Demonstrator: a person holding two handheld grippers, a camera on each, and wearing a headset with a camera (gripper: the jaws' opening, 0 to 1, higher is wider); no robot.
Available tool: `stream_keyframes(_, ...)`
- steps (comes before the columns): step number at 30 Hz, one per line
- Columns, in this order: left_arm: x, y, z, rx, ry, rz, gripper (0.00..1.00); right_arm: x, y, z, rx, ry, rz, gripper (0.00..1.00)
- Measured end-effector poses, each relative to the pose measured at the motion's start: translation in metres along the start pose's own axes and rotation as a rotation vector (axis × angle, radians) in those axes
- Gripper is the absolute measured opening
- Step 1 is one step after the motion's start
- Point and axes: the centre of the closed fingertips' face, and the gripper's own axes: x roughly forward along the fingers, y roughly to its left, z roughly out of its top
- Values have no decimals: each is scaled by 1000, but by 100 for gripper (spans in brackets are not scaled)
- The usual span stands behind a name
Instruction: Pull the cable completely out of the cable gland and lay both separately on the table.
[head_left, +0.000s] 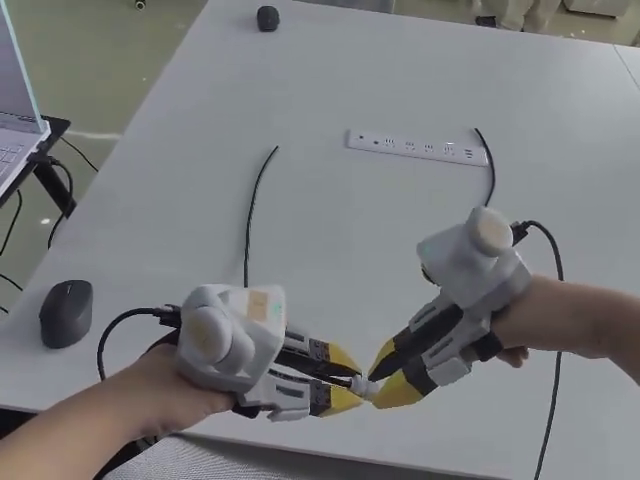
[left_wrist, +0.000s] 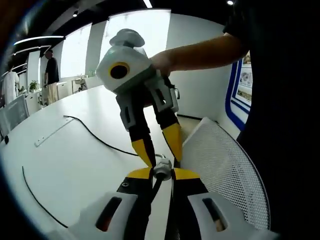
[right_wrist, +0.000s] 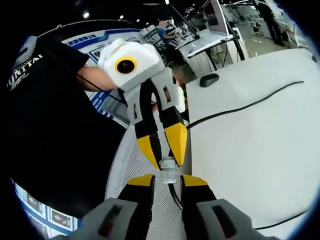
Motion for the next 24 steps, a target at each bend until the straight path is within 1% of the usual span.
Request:
stream_keyframes(1,1,-1,0,1,2,-4,15,0,-1,0,0,-2,-1,15)
stream_keyframes(4,3,-2,0,8,11,-10,15,0,-1,1,25,-24,16,14)
stream_keyframes(8,4,-3,4,7,1,-14,15,1,3,-3,23,-3,38,10)
stream_keyframes(11,5,-2,3,9,3,-15,15,1,1,-3,17,0,32,9)
stream_keyframes(13,5,-2,4,8,4,-16,15,1,1,-3,34,-4,30,8)
stream_keyframes(14,5,-2,4,7,6,-16,15,1,2,-2,30,-5,28,8)
stream_keyframes(15,5,-2,3,8,8,-16,15,2,2,-2,16,-7,19,8)
stream_keyframes(18,4,-1,1,3,16,-13,15,4,2,-2,4,0,4,7)
stream_keyframes(20,4,0,0,-1,19,-4,15,5,0,-1,-42,10,-25,7)
stream_keyframes(24,3,3,-3,-32,13,20,15,6,-3,0,-100,15,-85,7)
